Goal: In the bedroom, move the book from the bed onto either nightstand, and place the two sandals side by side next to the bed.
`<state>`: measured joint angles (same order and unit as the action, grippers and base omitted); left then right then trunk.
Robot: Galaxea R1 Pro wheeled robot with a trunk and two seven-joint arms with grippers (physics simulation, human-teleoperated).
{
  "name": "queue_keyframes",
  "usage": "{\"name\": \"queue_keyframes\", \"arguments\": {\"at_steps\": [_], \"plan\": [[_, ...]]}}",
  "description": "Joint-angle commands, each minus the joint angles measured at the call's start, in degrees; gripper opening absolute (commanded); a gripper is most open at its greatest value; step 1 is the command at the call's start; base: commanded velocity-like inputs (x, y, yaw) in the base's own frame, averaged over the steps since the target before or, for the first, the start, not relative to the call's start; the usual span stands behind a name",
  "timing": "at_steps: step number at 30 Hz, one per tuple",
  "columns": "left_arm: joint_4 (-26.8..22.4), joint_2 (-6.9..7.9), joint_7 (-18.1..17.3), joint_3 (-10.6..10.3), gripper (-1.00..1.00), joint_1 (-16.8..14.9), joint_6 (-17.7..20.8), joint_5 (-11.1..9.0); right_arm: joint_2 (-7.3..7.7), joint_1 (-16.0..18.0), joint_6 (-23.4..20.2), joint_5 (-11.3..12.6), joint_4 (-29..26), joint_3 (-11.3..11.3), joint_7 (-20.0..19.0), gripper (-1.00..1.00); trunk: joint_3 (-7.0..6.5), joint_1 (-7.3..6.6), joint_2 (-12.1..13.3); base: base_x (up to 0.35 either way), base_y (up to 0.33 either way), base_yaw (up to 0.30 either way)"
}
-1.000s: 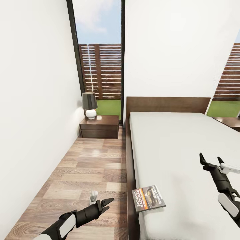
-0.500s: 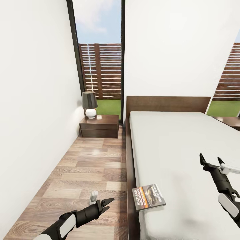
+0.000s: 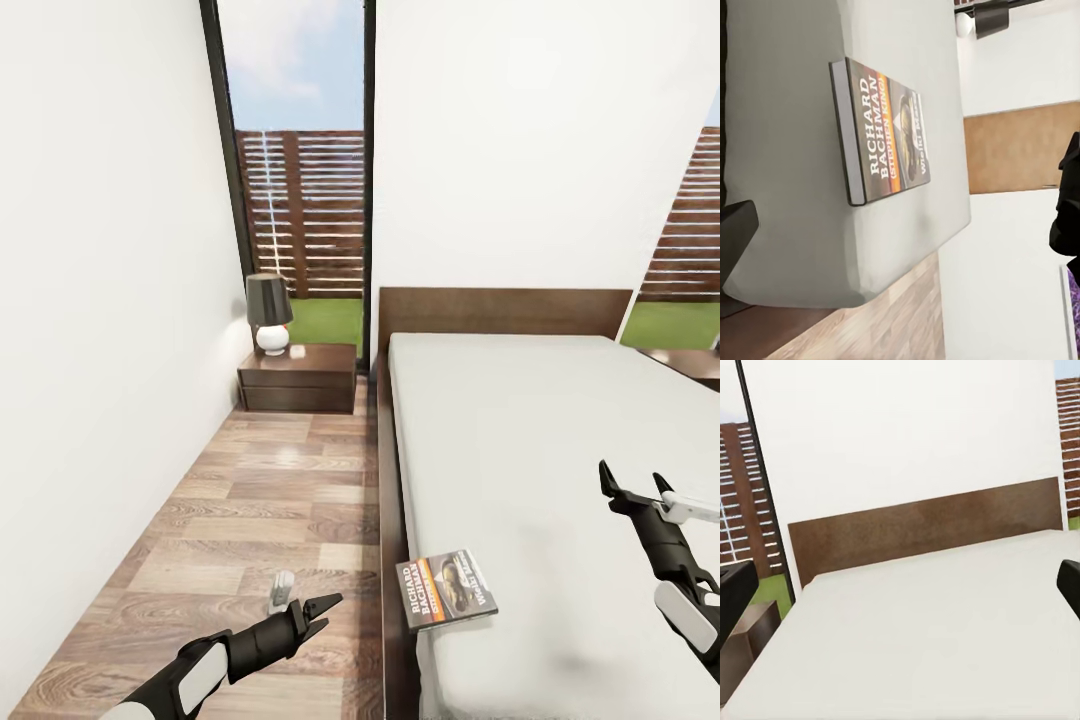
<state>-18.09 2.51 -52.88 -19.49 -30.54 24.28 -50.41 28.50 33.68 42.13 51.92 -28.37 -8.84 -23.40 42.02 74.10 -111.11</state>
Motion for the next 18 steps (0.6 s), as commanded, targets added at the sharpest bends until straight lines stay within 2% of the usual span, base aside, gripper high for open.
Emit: {"name": "queue_keyframes", "arguments": {"at_steps": [1,18], "plan": [[0.0,0.04,0.0,-0.3,1.0,0.0,0.5,-0.6,0.06,0.1,0.2,0.6,0.1,-0.4,-0.2,1.0,0.24,0.22,-0.4,0.0,0.0,0.0],[-0.1,0.04,-0.1,-0.3,1.0,0.0,0.5,-0.6,0.06,0.1,0.3,0.6,0.2,-0.5,-0.2,1.0,3.29,3.95,-7.3,0.0,0.0,0.0]]}}
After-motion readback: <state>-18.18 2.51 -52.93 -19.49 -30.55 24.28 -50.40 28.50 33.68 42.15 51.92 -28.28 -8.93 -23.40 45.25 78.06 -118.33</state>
